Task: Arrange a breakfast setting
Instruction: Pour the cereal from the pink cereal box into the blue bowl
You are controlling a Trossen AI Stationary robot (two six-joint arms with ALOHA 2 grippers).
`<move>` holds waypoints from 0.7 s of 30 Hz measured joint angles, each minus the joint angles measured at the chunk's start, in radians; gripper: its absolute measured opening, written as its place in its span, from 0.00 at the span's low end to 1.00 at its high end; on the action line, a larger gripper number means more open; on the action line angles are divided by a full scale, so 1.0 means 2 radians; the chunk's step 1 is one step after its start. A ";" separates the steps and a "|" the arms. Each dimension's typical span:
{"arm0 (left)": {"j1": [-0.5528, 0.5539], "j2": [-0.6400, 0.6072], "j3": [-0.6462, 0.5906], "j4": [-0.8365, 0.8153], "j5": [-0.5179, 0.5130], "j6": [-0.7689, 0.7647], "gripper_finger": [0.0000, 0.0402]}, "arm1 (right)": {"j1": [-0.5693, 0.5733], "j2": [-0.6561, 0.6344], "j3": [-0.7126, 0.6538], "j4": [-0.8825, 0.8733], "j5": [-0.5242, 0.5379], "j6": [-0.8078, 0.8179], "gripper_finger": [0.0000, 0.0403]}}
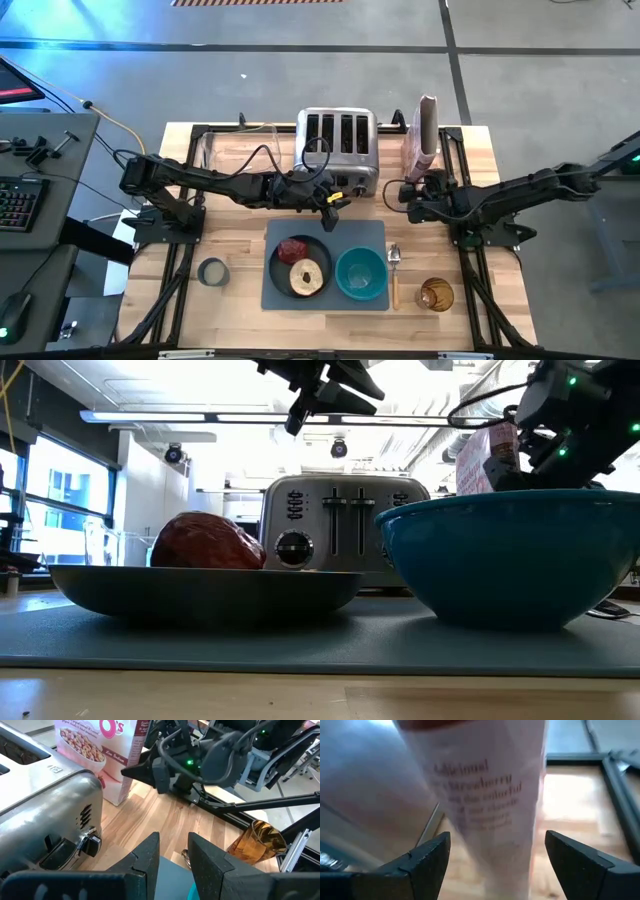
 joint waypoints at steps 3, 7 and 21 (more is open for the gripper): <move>0.000 0.000 0.000 0.000 0.000 0.000 0.22 | -0.001 0.022 0.000 -0.002 0.028 0.000 0.76; 0.000 0.000 0.000 0.000 0.000 0.000 0.22 | -0.008 0.054 0.000 -0.002 0.048 -0.005 0.76; 0.000 0.000 0.000 0.000 0.000 0.000 0.22 | -0.017 0.125 0.000 0.001 0.101 0.000 0.70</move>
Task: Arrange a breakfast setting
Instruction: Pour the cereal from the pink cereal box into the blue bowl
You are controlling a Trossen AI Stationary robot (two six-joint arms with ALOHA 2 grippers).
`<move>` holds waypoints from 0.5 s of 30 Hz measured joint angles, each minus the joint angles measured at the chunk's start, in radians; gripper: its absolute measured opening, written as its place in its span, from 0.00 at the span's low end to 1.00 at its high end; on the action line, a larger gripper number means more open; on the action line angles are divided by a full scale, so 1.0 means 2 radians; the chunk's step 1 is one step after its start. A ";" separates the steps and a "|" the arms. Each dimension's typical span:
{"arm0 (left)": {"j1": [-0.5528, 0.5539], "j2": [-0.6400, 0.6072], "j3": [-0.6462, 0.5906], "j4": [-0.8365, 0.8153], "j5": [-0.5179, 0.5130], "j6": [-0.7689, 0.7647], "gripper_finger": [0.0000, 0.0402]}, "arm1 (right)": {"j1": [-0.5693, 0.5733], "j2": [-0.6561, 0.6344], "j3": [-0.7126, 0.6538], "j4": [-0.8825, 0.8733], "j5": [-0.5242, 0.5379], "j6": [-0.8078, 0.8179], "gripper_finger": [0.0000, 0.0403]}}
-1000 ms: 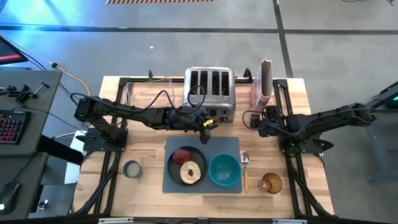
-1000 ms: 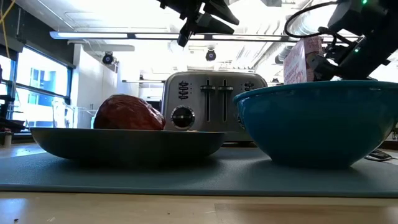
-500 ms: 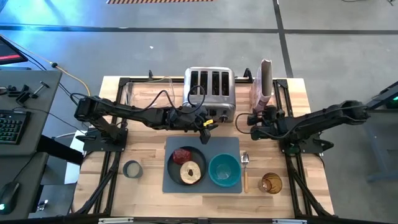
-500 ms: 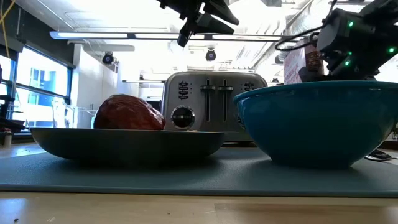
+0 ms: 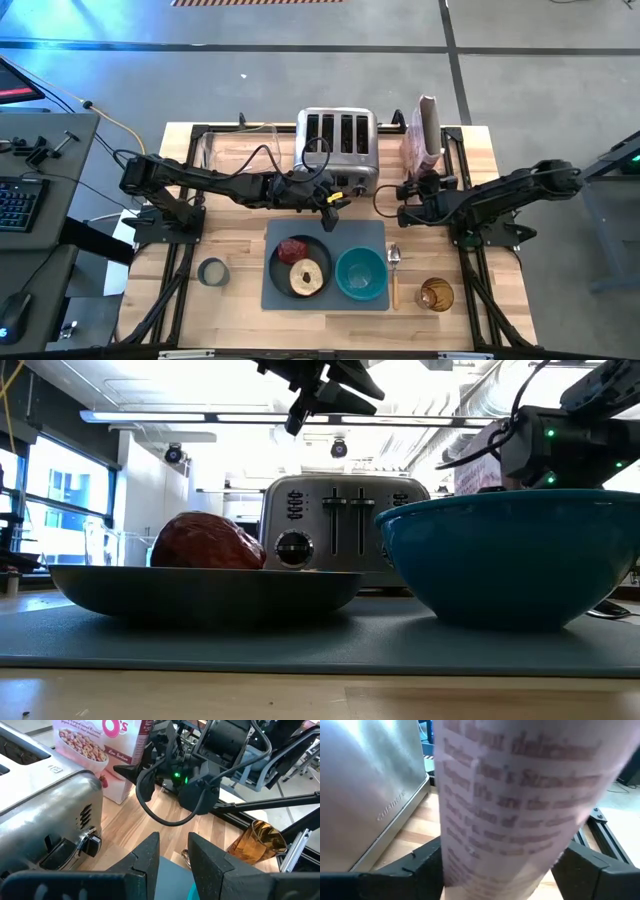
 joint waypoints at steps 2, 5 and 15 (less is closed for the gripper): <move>0.000 0.000 0.000 0.000 0.000 0.000 0.22 | 0.000 0.000 0.000 0.002 0.000 0.000 0.65; 0.000 0.000 0.000 0.000 0.000 0.000 0.22 | 0.000 0.000 0.000 0.002 -0.001 0.000 0.56; 0.000 0.000 0.000 0.000 0.000 0.000 0.22 | 0.000 0.000 0.000 0.002 -0.015 0.021 0.20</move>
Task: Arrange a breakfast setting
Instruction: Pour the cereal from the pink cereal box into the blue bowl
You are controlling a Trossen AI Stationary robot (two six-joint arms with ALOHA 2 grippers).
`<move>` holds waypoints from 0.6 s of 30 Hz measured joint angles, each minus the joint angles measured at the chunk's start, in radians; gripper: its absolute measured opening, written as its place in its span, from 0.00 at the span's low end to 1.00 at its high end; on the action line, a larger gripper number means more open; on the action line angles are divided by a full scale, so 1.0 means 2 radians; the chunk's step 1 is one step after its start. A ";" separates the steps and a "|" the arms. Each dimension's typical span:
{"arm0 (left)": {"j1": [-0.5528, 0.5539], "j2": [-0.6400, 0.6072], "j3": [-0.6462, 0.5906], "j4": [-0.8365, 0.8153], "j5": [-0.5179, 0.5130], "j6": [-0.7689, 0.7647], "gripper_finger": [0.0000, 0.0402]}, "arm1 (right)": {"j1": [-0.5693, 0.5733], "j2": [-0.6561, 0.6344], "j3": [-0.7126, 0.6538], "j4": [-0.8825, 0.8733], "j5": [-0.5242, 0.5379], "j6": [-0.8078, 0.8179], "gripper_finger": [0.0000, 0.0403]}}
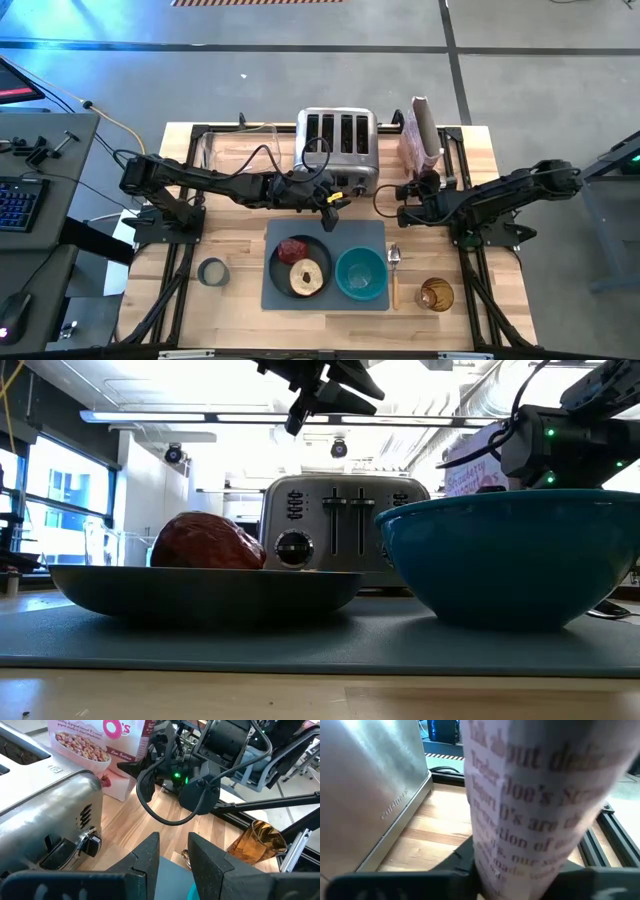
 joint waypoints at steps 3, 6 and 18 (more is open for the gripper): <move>0.000 0.000 0.000 0.000 0.000 0.000 0.22 | 0.000 0.000 0.000 -0.001 -0.004 -0.002 0.11; 0.000 0.000 0.000 0.000 0.000 0.000 0.22 | 0.000 0.000 0.000 -0.002 -0.007 -0.002 0.03; 0.003 0.000 0.000 0.018 -0.004 -0.001 0.22 | 0.000 -0.051 0.000 -0.030 -0.026 -0.002 0.00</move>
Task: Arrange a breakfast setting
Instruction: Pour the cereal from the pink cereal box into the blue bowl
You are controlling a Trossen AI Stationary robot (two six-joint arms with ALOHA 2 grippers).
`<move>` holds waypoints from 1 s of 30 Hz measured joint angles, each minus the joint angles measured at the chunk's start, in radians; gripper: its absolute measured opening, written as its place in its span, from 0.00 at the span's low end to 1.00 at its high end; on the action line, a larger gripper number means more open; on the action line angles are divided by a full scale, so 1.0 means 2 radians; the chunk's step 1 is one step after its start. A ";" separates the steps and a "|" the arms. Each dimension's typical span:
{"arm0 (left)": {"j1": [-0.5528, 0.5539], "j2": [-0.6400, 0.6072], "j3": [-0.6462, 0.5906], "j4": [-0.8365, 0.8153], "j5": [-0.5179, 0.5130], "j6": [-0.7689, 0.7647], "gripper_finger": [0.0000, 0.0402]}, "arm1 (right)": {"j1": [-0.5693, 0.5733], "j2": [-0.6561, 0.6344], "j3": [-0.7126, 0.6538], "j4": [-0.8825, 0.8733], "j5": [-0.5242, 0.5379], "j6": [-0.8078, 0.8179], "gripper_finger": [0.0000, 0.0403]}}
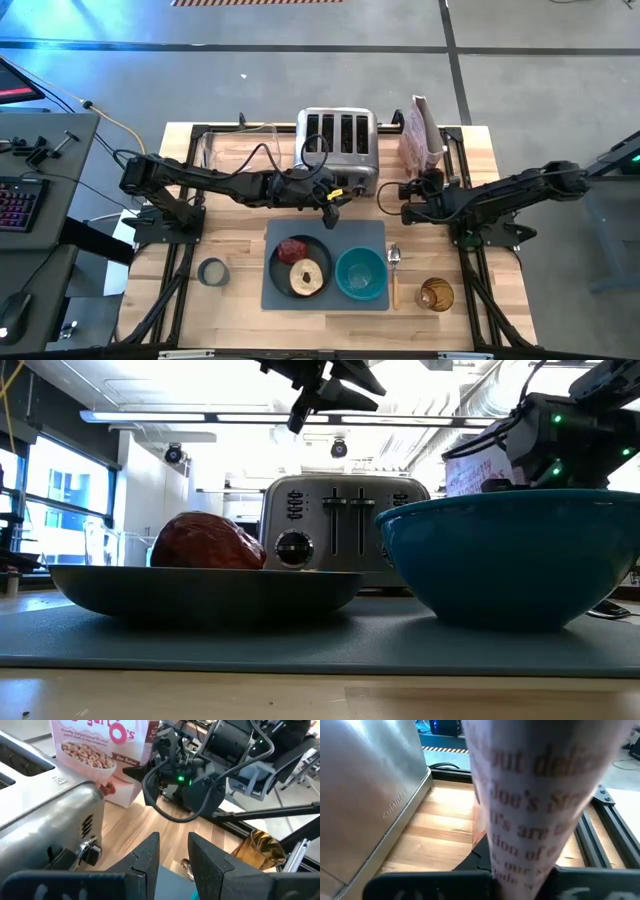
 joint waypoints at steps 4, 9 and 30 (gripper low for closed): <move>0.000 0.000 0.000 0.015 0.000 0.000 0.22 | 0.000 -0.042 0.000 -0.040 -0.013 -0.002 0.00; 0.000 0.000 0.000 0.024 0.000 0.000 0.22 | 0.000 -0.101 0.000 -0.079 -0.030 -0.038 0.00; 0.003 0.000 0.000 0.019 0.008 -0.034 0.22 | 0.000 -0.215 0.169 -0.244 -0.031 -0.233 0.00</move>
